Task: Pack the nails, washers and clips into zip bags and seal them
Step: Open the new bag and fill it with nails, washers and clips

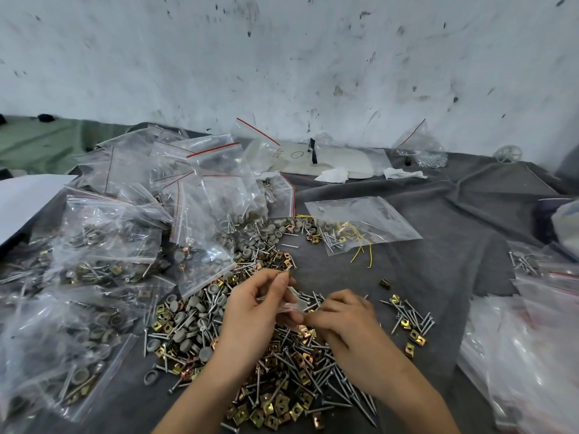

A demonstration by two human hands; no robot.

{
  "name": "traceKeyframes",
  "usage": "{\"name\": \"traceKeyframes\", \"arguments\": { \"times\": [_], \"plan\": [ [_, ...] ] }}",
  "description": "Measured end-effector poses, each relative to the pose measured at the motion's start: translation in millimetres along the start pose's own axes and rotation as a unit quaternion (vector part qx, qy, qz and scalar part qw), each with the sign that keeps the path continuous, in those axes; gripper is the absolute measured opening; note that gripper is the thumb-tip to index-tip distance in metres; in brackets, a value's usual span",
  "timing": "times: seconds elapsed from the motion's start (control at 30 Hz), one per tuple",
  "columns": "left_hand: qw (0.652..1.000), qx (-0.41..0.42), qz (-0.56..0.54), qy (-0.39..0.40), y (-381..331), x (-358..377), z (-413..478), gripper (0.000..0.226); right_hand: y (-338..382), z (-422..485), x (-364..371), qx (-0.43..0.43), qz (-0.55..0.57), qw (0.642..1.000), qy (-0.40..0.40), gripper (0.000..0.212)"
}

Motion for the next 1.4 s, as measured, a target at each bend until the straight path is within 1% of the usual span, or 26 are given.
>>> {"name": "traceKeyframes", "arguments": {
  "times": [0.1,0.2,0.3,0.4,0.5,0.6,0.73,0.83,0.9,0.93,0.97,1.0,1.03,1.07,1.1,1.13,1.17,1.23,1.33,1.4],
  "plan": [
    [1.000,-0.012,-0.021,-0.003,1.6,-3.0,0.5,0.020,3.1,1.6,3.4,-0.020,0.010,1.000,0.021,0.040],
    [0.998,-0.035,-0.043,-0.009,5.1,-7.8,2.4,0.022,9.3,1.4,1.4,-0.055,0.012,0.998,0.011,0.047],
    [0.996,-0.061,-0.062,-0.017,8.9,-12.9,6.0,0.023,16.0,0.1,-0.1,-0.079,-0.035,0.996,0.005,0.053],
    [0.995,-0.069,-0.070,-0.009,9.0,-14.6,7.7,0.023,19.1,-0.4,-3.6,-0.102,-0.048,0.993,-0.017,0.047],
    [0.995,-0.068,-0.067,-0.004,8.0,-14.3,7.2,0.023,17.8,1.7,-6.3,-0.107,-0.037,0.993,-0.027,0.044],
    [0.996,-0.064,-0.063,-0.003,5.9,-13.5,7.0,0.023,18.3,3.5,-7.0,-0.110,0.002,0.993,-0.029,0.041],
    [0.995,-0.067,-0.068,0.001,4.2,-12.4,6.6,0.023,16.9,4.4,-8.1,-0.089,0.074,0.992,-0.055,0.029],
    [0.999,-0.042,-0.032,-0.001,-2.7,-16.4,6.8,0.021,15.0,4.2,-12.1,-0.069,0.106,0.987,-0.097,0.022],
    [1.000,-0.006,0.023,-0.009,-10.5,-21.9,7.2,0.018,15.0,3.8,-16.8,-0.066,0.115,0.983,-0.125,0.020],
    [0.997,0.024,0.069,-0.019,-16.6,-25.6,6.5,0.018,15.5,3.9,-18.9,-0.067,0.114,0.982,-0.134,0.017],
    [0.987,0.074,0.137,-0.041,-25.1,-29.9,5.2,0.020,15.7,4.5,-20.7,-0.066,0.110,0.982,-0.140,0.013],
    [0.963,0.144,0.216,-0.069,-36.5,-33.7,2.4,0.023,15.5,5.3,-22.2,-0.061,0.106,0.982,-0.142,0.011],
    [0.928,0.225,0.284,-0.085,-48.8,-34.5,-1.9,0.026,15.3,6.1,-23.5,-0.053,0.104,0.983,-0.143,0.010],
    [0.892,0.299,0.329,-0.077,-58.3,-31.3,-6.5,0.027,15.6,6.9,-25.4,-0.047,0.104,0.983,-0.146,0.009],
    [0.863,0.349,0.362,-0.048,-63.1,-25.5,-10.7,0.029,16.9,7.3,-27.5,-0.044,0.101,0.982,-0.152,0.008],
    [0.841,0.378,0.387,-0.012,-63.8,-19.7,-13.3,0.029,18.8,7.5,-29.6,-0.044,0.100,0.982,-0.157,0.009],
    [0.824,0.392,0.409,0.021,-61.7,-15.3,-14.7,0.030,20.6,7.7,-31.1,-0.043,0.099,0.981,-0.160,0.012],
    [0.803,0.396,0.441,0.061,-57.0,-10.3,-15.5,0.028,22.5,8.1,-33.7,-0.038,0.101,0.981,-0.163,0.017],
    [0.795,0.406,0.443,0.079,-55.1,-8.7,-15.1,0.025,22.5,7.3,-37.8,-0.037,0.114,0.977,-0.178,0.011],
    [0.790,0.406,0.451,0.084,-54.6,-7.6,-13.4,0.026,21.5,6.4,-39.5,-0.035,0.120,0.973,-0.192,0.013]
  ]
}}
Point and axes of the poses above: each hand's wrist, its own z-axis towards the middle knuckle, its own x-axis out of the palm, y = z × x, the point moved 6 cm from there along z, towards the middle knuckle, and after that the axes turned 15 degrees about z, right-handed, at the moved point
